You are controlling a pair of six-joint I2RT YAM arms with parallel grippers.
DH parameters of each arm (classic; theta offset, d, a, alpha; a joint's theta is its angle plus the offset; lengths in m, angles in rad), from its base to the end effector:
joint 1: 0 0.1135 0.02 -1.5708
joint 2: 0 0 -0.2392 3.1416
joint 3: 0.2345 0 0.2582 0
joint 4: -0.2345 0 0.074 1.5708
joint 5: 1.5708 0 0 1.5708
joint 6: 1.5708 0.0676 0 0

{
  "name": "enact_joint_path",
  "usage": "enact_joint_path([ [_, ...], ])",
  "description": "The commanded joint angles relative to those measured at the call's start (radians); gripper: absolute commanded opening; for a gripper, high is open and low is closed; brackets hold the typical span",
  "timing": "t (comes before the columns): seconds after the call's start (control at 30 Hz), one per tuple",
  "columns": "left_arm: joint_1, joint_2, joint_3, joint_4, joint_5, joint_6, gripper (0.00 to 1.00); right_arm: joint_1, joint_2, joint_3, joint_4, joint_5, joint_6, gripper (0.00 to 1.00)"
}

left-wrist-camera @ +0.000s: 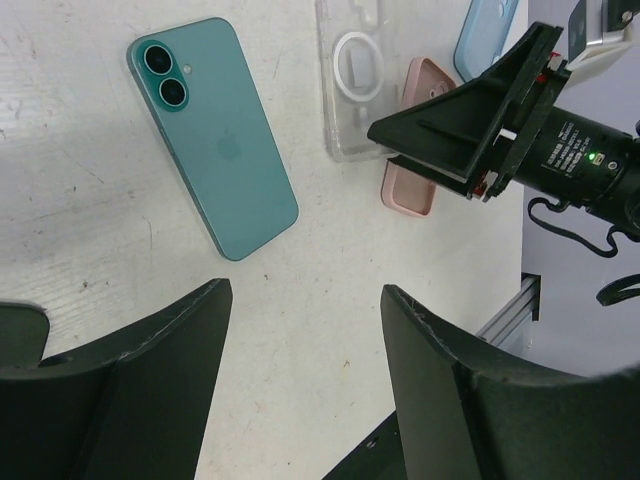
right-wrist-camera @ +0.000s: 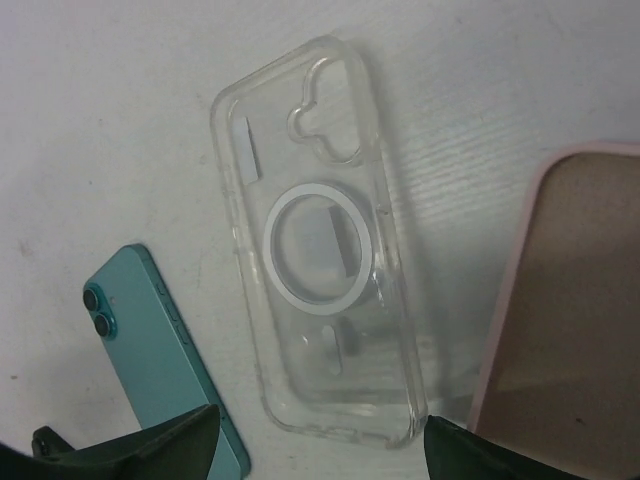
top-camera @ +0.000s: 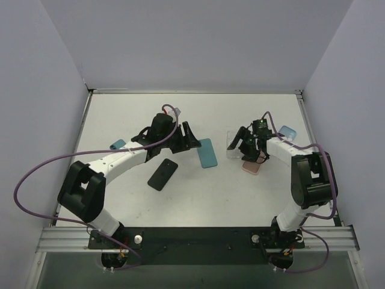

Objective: Take the phone out of the phone case
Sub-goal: Place the phone case at the center of the board, then reset both arms

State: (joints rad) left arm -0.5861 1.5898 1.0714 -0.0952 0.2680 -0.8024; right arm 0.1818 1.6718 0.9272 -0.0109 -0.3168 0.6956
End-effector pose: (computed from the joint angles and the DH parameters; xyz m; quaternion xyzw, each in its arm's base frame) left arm 0.3118 -0.2285 0.2002 -0.0338 0.8812 -0.3832 0.2749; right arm 0.3602 0.0876 0.1306 0.1699 0.8927 0.2974 0.2929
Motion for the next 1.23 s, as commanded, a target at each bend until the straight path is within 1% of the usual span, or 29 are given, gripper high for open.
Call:
enact_joint_path([
  [0.0,0.015,-0.077,0.042,-0.052,-0.012,0.031,0.72,-0.007,-0.086,-0.001,-0.139,0.094,-0.045,0.77],
  [0.13,0.035,-0.143,0.038,-0.103,-0.024,0.055,0.74,-0.005,-0.17,0.009,-0.234,0.2,-0.065,0.78],
  [0.17,0.042,-0.158,0.033,-0.112,-0.027,0.061,0.75,-0.008,-0.187,0.012,-0.254,0.259,-0.064,0.78],
  [0.27,0.075,-0.237,-0.008,-0.147,-0.033,0.094,0.77,-0.011,-0.266,-0.007,-0.299,0.361,-0.07,0.78],
  [0.47,0.17,-0.43,-0.1,-0.211,-0.012,0.149,0.79,-0.022,-0.446,-0.097,-0.353,0.467,-0.087,0.79],
  [0.5,0.18,-0.48,-0.111,-0.237,-0.019,0.163,0.79,-0.024,-0.469,-0.112,-0.359,0.481,-0.088,0.79],
  [0.63,0.198,-0.599,-0.154,-0.32,-0.113,0.2,0.8,-0.024,-0.602,-0.186,-0.415,0.545,-0.081,0.79],
  [0.77,0.201,-0.708,-0.205,-0.393,-0.182,0.213,0.8,-0.022,-0.699,-0.258,-0.458,0.576,-0.065,0.78],
  [0.93,0.203,-0.864,-0.312,-0.462,-0.26,0.163,0.8,-0.021,-0.823,-0.353,-0.508,0.582,-0.019,0.77],
  [1.03,0.204,-0.947,-0.349,-0.492,-0.303,0.134,0.8,-0.019,-0.88,-0.392,-0.526,0.579,0.01,0.77],
  [1.1,0.204,-0.988,-0.373,-0.506,-0.317,0.123,0.8,-0.019,-0.906,-0.403,-0.526,0.564,0.025,0.76],
  [1.2,0.204,-1.011,-0.373,-0.524,-0.338,0.123,0.8,-0.018,-0.902,-0.401,-0.526,0.571,0.027,0.75],
])
